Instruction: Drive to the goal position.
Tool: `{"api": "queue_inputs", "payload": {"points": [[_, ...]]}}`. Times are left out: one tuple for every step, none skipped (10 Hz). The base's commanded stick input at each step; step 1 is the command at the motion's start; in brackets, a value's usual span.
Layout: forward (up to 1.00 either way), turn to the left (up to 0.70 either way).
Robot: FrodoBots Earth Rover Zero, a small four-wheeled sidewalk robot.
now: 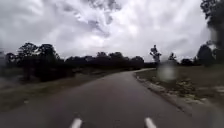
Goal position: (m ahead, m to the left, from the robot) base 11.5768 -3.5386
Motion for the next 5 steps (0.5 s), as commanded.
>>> {"api": "queue_inputs", "payload": {"points": [[0.85, 0.0], [0.85, 0.0], [0.85, 0.0], [0.85, 0.0], [0.85, 0.0]]}}
